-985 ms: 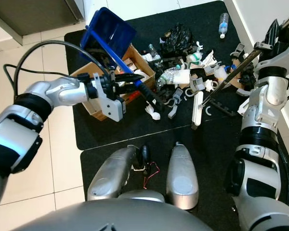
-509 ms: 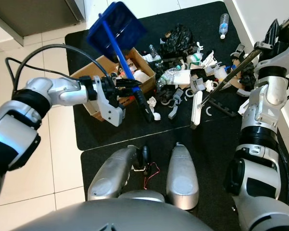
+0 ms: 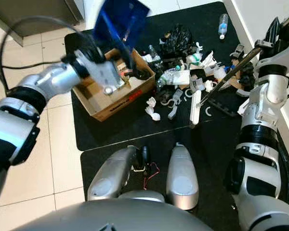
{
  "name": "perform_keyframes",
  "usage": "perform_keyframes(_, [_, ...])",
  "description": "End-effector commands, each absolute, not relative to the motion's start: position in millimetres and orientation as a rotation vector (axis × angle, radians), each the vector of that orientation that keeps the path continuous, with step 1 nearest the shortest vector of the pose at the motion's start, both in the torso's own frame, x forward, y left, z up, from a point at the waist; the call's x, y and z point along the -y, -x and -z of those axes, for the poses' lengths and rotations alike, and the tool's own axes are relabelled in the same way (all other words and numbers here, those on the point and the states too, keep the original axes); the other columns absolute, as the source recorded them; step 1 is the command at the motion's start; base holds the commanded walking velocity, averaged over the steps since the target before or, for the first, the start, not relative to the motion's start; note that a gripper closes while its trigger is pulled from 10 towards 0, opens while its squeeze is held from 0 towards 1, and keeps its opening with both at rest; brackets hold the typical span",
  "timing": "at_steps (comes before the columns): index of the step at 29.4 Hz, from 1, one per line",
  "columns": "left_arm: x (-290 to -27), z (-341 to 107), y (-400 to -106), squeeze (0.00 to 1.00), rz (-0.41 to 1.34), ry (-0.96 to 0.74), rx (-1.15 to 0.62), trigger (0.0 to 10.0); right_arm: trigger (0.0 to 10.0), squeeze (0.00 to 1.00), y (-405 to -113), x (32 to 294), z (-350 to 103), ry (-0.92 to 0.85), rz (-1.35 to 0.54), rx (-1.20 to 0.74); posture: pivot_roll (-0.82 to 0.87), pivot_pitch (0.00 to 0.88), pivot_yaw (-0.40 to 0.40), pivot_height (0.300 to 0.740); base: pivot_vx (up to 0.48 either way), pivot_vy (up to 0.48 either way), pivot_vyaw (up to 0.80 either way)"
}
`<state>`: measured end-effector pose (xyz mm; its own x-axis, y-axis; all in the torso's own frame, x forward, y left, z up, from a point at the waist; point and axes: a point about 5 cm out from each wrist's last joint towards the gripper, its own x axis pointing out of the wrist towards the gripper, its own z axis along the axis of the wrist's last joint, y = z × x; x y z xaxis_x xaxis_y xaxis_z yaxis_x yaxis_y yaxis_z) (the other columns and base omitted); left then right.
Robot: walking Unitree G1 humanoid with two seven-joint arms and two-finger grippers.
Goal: Sweep floor
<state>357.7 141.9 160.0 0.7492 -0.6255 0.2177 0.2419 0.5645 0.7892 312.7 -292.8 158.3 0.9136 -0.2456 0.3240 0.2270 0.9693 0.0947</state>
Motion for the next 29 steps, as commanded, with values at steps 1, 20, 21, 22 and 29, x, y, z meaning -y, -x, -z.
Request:
perform_keyframes(1, [-143.1, -171.4, -361.7, 0.00, 0.476, -0.695, 0.533, 10.0, 10.0, 0.00, -313.9, 292.4, -162.5, -0.063, 0.246, 0.374, 0.00, 0.085, 0.054, 0.740, 0.000, 0.000, 0.00])
perform_keyframes(20, [-118.1, -211.3, -338.8, 0.00, 0.775, 0.149, 0.437, 10.0, 10.0, 0.00, -314.4, 291.7, -155.3, -0.060, 0.245, 0.353, 0.01, 0.082, 0.066, 0.740, 0.000, 0.000, 0.00])
perform_keyframes(21, [-120.2, -205.7, -336.0, 0.00, 0.784, 0.175, 0.407, 10.0, 10.0, 0.00, -313.6, 292.6, -155.3, -0.049, 0.247, 0.353, 0.01, 0.081, 0.067, 0.740, 0.000, 0.000, 0.00])
perform_keyframes(22, [-121.5, -202.5, -333.8, 0.00, 0.791, 0.193, 0.389, 10.0, 10.0, 0.00, -313.1, 293.1, -155.3, -0.042, 0.247, 0.354, 0.01, 0.080, 0.068, 0.740, 0.000, 0.000, 0.00])
perform_keyframes(29, [-117.4, -140.0, -318.5, 0.00, 0.731, 0.289, 0.171, 10.0, 10.0, 0.00, -306.7, 295.3, -141.7, 0.055, 0.213, 0.283, -0.01, 0.080, 0.062, 0.740, 0.000, 0.000, 0.00])
